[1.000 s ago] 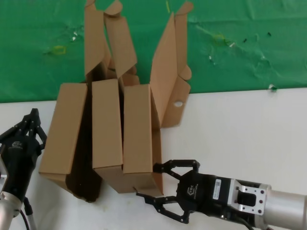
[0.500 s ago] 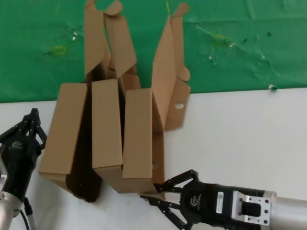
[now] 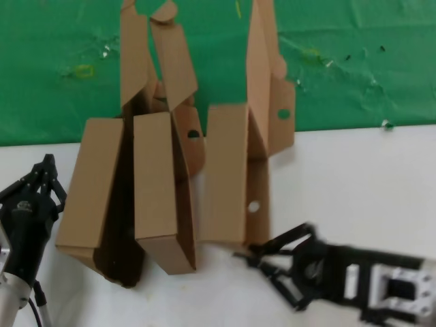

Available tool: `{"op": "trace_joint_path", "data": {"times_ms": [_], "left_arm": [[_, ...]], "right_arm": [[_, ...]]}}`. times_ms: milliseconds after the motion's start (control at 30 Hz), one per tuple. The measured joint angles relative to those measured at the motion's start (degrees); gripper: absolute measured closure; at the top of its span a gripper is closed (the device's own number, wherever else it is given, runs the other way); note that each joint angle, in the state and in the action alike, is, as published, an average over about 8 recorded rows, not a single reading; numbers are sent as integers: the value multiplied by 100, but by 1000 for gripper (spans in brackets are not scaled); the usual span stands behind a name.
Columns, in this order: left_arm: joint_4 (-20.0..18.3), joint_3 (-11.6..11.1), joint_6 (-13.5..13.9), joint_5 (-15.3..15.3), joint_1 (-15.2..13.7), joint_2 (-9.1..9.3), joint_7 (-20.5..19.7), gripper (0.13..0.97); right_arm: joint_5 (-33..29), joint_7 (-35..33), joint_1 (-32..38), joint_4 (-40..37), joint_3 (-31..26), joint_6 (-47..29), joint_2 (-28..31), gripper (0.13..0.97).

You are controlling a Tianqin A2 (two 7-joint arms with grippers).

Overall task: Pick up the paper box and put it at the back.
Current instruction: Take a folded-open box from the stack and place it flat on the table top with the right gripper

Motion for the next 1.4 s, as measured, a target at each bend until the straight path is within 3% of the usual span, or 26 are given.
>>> {"op": "trace_joint_path", "data": {"times_ms": [267, 400, 533, 800, 1000, 1400], "left_arm": [[0, 0, 0, 0, 0, 0, 0, 954], [0, 0, 0, -1, 0, 0, 0, 954], [0, 0, 0, -1, 0, 0, 0, 954], [0, 0, 0, -1, 0, 0, 1, 954], [0, 0, 0, -1, 0, 0, 1, 954], [0, 0, 0, -1, 0, 0, 1, 954]], "right_arm": [[-579, 749, 128, 456, 850, 18, 953, 945], [-1414, 1530, 659, 487, 966, -318, 1199, 945], [-2440, 2332, 1528, 401, 680, -1003, 1147, 945], [-4434, 3012, 3584, -659, -420, -2693, -12, 945], [-5477, 3019, 4788, -1987, -1113, -3333, -1058, 945], [-6716, 2850, 5581, -3392, -1944, -3614, -2330, 946]]}}
